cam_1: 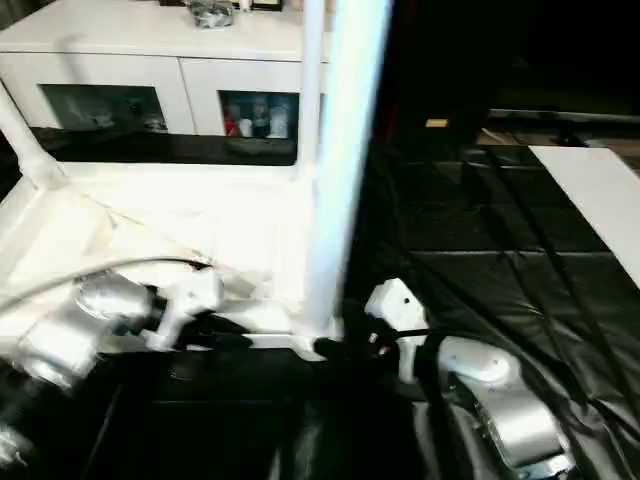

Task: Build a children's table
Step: Rotate leg to tighten

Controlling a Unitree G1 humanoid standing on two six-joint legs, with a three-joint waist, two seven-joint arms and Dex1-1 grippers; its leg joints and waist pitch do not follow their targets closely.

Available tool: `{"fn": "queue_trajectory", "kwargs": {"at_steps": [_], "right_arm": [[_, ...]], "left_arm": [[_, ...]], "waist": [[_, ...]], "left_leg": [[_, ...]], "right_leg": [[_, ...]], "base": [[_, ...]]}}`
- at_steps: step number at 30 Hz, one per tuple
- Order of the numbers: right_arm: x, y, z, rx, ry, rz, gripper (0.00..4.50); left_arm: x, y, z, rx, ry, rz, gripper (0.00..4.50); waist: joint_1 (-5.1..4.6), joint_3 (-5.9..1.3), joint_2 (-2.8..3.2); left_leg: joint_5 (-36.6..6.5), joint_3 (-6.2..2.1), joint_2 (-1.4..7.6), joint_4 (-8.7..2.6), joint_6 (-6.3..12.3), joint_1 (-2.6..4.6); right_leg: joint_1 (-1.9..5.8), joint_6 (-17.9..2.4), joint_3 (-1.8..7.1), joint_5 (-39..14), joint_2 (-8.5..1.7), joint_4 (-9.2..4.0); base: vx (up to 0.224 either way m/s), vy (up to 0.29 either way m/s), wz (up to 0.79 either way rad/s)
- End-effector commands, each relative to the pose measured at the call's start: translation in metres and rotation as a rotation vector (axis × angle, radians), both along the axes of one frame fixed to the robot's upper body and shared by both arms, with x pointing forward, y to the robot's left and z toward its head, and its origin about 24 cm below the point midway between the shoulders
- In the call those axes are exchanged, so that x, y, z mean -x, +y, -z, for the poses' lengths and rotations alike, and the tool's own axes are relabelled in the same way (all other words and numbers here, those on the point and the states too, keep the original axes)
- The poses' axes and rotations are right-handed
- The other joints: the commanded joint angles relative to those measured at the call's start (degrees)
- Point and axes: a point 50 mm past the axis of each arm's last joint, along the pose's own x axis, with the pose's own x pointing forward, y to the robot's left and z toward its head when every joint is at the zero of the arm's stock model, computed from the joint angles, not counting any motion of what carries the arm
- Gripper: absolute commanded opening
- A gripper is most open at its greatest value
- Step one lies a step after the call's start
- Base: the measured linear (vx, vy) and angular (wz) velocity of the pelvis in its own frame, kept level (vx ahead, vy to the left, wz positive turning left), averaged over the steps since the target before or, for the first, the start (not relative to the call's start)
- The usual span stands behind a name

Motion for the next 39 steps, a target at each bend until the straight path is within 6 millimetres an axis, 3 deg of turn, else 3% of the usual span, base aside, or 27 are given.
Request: {"fn": "queue_trajectory", "kwargs": {"at_steps": [1,5,13,27,28,39], "right_arm": [[-0.003,0.000,-0.003,-0.019,-0.002,-0.026,3.77],[-0.007,0.003,0.000,0.015,-0.008,-0.060,3.93],[-0.009,-0.002,0.001,0.055,-0.001,-0.095,3.93],[-0.008,-0.007,0.000,0.044,-0.001,-0.106,3.93],[-0.008,-0.007,0.000,0.042,0.000,-0.106,3.67],[-0.007,-0.008,0.001,0.022,0.019,-0.118,2.88]], "left_arm": [[0.006,-0.013,-0.001,0.039,0.006,0.033,0.00],[0.007,-0.015,-0.004,0.029,0.003,0.017,0.00],[0.005,-0.010,-0.004,0.006,-0.008,-0.009,0.00],[0.005,-0.006,-0.003,-0.011,0.002,-0.009,0.00],[0.005,-0.006,-0.003,-0.012,0.003,-0.009,0.00],[0.006,-0.003,-0.003,-0.020,0.013,-0.002,0.00]], "waist": [[0.05,-2.97,-0.32],[0.11,-2.87,-0.35],[0.09,-2.90,-0.74],[-0.07,-2.92,-0.57],[-0.08,-2.94,-0.56],[-0.10,-3.02,-0.52]], "left_leg": [[-7.84,-1.62,4.19,-4.04,4.31,0.57],[-9.10,-1.61,4.11,-4.13,3.86,0.67],[-8.71,-1.61,4.02,-4.07,4.16,0.52],[-8.98,-1.67,4.04,-4.14,4.24,0.51],[-8.85,-1.67,4.02,-4.09,4.28,0.46],[-8.03,-1.64,4.02,-3.99,4.83,0.47]], "right_leg": [[2.05,-12.50,3.74,-3.27,-6.34,-4.84],[1.91,-11.74,3.70,-6.52,-6.31,-5.21],[2.05,-11.12,3.68,-6.40,-6.36,-5.16],[2.01,-11.31,3.60,-6.30,-6.33,-5.18],[2.07,-11.31,3.62,-6.31,-6.39,-5.18],[2.06,-11.99,3.55,-4.45,-6.33,-5.00]], "base": [[0.000,0.000,0.00],[0.000,0.000,0.00],[0.000,0.000,0.00],[0.000,0.000,0.00],[0.000,0.000,0.00],[0.000,0.000,0.00]]}}
